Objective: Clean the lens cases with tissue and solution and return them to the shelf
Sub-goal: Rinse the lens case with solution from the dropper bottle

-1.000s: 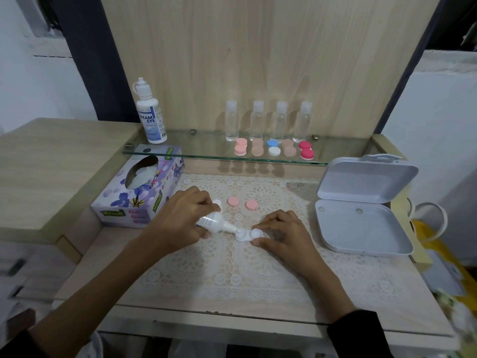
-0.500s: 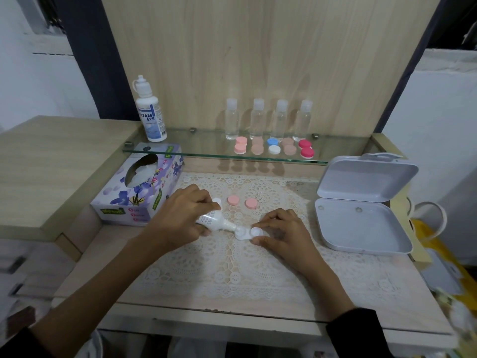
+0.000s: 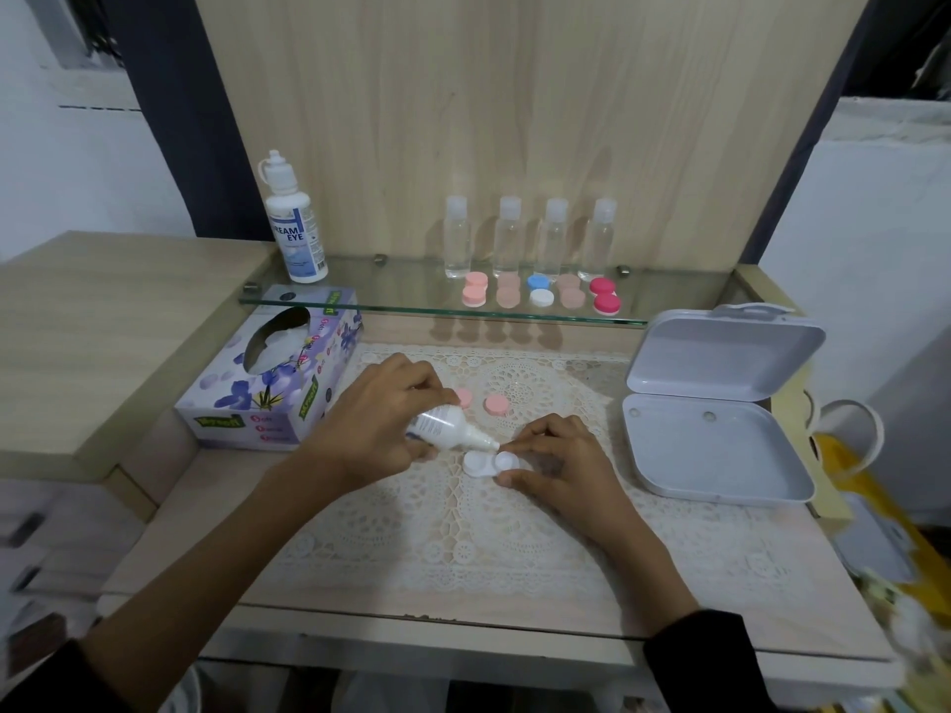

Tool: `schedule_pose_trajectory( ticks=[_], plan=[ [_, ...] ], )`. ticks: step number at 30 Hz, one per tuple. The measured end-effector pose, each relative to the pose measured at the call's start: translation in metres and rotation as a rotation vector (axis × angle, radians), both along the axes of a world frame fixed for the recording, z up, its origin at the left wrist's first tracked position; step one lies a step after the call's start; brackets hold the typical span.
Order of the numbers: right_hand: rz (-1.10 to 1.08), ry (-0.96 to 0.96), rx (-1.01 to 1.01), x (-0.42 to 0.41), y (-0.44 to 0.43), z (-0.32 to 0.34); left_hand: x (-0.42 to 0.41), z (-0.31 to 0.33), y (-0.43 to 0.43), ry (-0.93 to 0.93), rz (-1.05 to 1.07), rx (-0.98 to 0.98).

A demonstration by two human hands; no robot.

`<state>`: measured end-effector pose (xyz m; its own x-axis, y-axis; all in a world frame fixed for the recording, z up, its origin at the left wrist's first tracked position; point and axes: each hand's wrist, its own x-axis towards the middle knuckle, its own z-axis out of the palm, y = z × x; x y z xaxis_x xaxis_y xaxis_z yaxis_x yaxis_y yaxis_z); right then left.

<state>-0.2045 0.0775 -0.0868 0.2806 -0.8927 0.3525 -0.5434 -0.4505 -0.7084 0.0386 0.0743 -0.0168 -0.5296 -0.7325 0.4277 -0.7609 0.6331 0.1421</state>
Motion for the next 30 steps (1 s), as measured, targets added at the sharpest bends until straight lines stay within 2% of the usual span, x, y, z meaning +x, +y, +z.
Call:
schedule_pose_trajectory(
  ticks=[15, 30],
  plan=[
    [-0.003, 0.027, -0.009, 0.0, -0.001, -0.001, -0.018, 0.005, -0.002, -0.182, -0.024, -0.118],
    [-0.013, 0.031, -0.021, 0.001, 0.0, -0.001, -0.022, 0.007, -0.001, -0.168, 0.005, -0.105]
  ],
)
